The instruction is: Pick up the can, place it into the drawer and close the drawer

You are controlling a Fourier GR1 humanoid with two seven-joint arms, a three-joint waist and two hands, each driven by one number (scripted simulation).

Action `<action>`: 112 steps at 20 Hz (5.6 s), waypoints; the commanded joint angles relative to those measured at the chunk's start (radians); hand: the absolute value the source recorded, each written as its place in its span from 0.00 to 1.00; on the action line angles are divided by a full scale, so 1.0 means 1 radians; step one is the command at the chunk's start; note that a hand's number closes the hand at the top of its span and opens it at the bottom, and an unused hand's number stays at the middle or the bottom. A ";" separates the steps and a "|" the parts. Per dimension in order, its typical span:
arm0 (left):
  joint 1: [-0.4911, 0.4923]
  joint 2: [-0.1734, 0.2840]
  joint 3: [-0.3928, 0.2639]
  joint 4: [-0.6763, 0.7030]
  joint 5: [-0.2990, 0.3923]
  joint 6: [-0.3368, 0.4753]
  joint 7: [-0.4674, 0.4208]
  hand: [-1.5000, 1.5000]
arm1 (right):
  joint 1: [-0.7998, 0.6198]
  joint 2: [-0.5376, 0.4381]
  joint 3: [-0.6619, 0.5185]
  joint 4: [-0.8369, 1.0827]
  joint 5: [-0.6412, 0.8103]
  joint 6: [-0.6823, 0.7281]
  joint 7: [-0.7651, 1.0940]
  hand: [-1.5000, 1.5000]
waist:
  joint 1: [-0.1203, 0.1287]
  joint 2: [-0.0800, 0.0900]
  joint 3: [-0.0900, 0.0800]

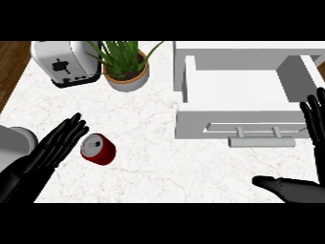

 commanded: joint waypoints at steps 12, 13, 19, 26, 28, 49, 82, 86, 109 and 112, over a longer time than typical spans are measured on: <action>-0.040 0.011 0.126 0.007 0.135 -0.052 0.169 0.00 | 0.054 -0.042 -0.136 0.065 -0.112 0.123 -0.052 0.00 | 0.000 0.002 0.000; -0.063 0.007 0.137 0.042 0.150 -0.055 0.178 0.00 | 0.166 0.037 -0.013 -0.036 -0.003 0.086 -0.070 0.00 | -0.002 0.001 0.000; -0.036 -0.003 0.182 0.120 0.110 -0.122 0.102 0.00 | 0.190 0.038 -0.058 -0.068 -0.030 0.115 -0.080 0.00 | 0.000 0.001 0.000; -0.129 -0.056 0.153 0.245 0.005 -0.092 0.070 0.00 | 0.167 0.046 -0.104 0.035 -0.038 0.148 -0.146 0.00 | -0.001 0.001 0.000; -0.033 -0.075 0.134 0.258 -0.053 -0.138 -0.054 0.00 | 0.262 0.040 -0.120 -0.024 -0.069 0.196 -0.171 0.00 | -0.002 0.001 0.000; -0.127 -0.103 0.167 0.658 -0.265 -0.114 -0.343 0.00 | 0.183 0.046 -0.179 -0.025 -0.068 0.224 -0.112 0.00 | -0.003 0.001 0.000; -0.418 -0.016 0.267 1.394 -0.415 -0.077 -0.772 0.00 | 0.140 0.035 -0.252 -0.050 -0.106 0.246 -0.057 0.00 | -0.007 0.002 -0.001; -0.414 -0.008 0.266 1.414 -0.421 -0.066 -0.795 0.00 | 0.141 0.051 -0.246 -0.051 -0.123 0.255 -0.040 0.00 | -0.005 0.002 0.000; -0.402 -0.076 0.188 1.341 -0.410 -0.106 -0.762 1.00 | 0.172 0.067 -0.235 -0.138 -0.118 0.249 -0.001 0.00 | 0.002 0.000 0.000; -0.401 -0.093 0.185 1.362 -0.412 -0.094 -0.789 1.00 | 0.149 0.054 -0.274 -0.069 -0.129 0.257 -0.035 0.00 | 0.000 0.001 0.000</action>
